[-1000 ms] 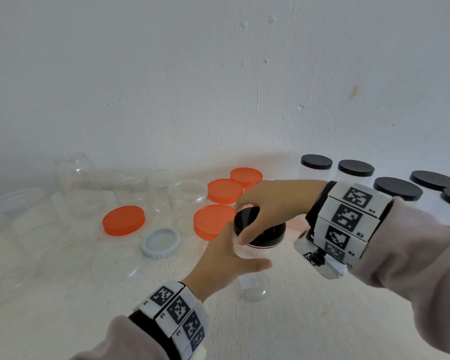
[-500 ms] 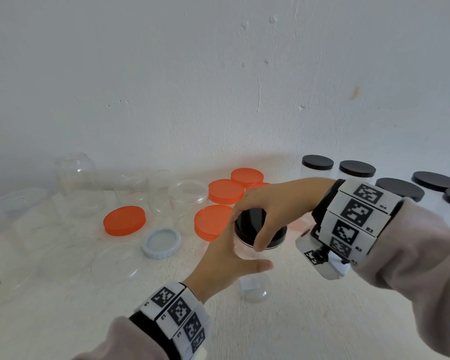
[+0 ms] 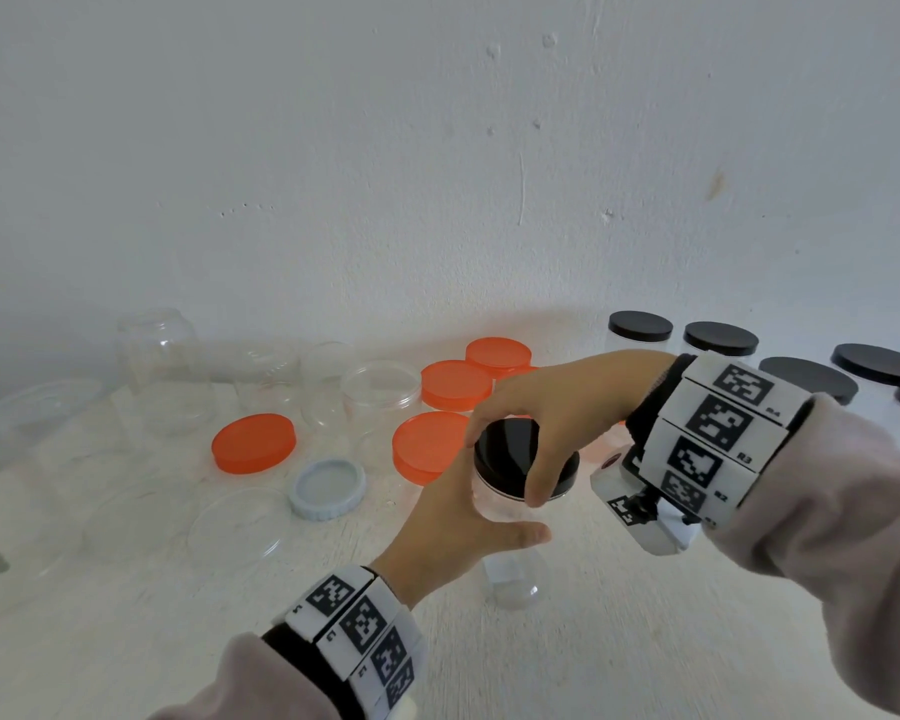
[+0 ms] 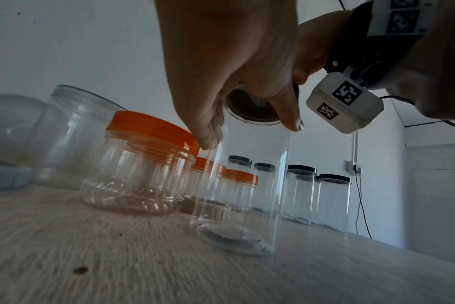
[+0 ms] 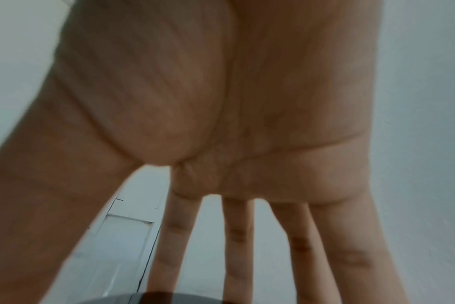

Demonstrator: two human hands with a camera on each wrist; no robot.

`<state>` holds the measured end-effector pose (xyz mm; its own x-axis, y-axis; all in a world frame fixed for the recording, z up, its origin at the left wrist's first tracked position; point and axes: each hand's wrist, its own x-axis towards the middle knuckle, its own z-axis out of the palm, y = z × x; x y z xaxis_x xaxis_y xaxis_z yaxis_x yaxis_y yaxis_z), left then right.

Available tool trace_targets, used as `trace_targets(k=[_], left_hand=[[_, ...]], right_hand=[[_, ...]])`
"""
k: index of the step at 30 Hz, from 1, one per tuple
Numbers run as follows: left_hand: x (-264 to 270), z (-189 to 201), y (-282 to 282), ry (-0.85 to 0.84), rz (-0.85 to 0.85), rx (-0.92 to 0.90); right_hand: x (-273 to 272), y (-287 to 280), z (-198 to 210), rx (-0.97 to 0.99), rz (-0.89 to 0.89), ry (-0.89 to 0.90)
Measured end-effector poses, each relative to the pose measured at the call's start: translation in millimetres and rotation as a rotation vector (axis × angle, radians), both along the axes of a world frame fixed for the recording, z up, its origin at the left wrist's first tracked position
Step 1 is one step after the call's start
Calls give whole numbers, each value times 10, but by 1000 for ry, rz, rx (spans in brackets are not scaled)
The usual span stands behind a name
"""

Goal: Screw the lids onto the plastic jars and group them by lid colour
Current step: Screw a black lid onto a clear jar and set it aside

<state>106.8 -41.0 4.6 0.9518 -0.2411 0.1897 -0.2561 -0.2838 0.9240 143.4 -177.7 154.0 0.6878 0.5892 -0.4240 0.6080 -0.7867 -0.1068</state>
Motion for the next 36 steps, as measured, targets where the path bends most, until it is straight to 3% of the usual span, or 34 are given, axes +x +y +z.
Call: trace_targets(k=[9,16,27,36], left_hand=[[23,-18,10,35,2,14],[9,-3,-3,8,-8,-17],[6,-11,9,35,-1,2],[5,-5,-5,24,4,0]], right_hand=[[-7,70,-143,-110,-91,-146],[12,16,-2,-113,-22,33],[7,16,-143,-139,-102,-116],[63,-67,-37,-33,-10,1]])
